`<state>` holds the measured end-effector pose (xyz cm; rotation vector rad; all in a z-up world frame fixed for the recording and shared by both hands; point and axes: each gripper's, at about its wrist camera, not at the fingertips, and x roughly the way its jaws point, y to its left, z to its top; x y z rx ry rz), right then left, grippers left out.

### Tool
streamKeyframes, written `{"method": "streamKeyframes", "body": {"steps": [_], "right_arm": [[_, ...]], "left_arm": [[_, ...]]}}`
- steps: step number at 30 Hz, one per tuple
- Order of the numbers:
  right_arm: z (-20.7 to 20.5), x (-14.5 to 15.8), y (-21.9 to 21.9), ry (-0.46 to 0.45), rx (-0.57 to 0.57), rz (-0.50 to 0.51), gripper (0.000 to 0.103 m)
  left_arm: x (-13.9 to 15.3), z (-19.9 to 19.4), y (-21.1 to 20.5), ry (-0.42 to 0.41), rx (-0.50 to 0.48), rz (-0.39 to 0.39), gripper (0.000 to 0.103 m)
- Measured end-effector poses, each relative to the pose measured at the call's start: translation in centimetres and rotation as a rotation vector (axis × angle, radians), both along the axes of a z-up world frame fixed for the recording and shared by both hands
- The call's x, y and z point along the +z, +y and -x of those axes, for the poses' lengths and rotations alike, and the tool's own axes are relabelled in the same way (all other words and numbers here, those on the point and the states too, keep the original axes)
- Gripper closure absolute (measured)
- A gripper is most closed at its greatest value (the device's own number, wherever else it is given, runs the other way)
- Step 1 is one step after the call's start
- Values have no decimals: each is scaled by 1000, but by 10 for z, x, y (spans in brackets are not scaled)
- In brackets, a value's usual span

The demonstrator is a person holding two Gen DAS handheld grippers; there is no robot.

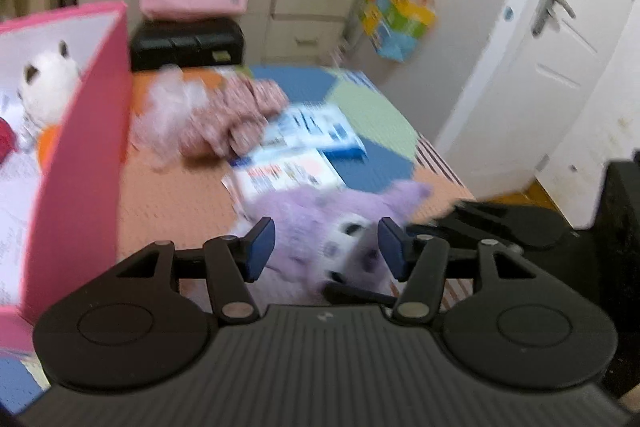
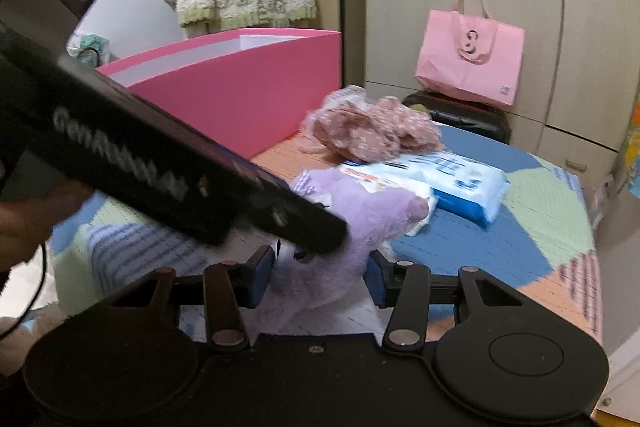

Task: Organize soft objects
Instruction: 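Close the left gripper on the purple plush bunny, then lift the held bunny and carry it over the pink box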

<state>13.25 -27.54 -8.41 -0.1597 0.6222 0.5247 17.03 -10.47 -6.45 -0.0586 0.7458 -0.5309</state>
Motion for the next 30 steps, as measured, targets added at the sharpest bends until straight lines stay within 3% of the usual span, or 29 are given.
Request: {"method": "streamKeyframes", "body": {"steps": [6, 8, 10, 15, 18, 24, 30], "right_arm": [[-2, -7, -5, -34, -53, 61, 33], [-1, -9, -3, -57, -80, 106, 23], [2, -12, 0, -81, -92, 147, 21], [7, -15, 3, -103, -108, 157, 22], [4, -17, 2, -97, -117, 125, 31], [3, -21, -3, -81, -155, 52, 36], [6, -27, 0, -103, -179, 42, 35]], "left_arm": [[-12, -19, -1, 15, 27, -12, 42], [-18, -21, -2, 23, 28, -18, 42], [-21, -22, -1, 27, 33, 3, 40], [-25, -24, 0, 39, 23, 37, 40], [-29, -23, -3, 61, -12, 60, 42], [-28, -8, -11, 9, -23, 7, 43], [-30, 2, -14, -1, -34, -10, 42]]}}
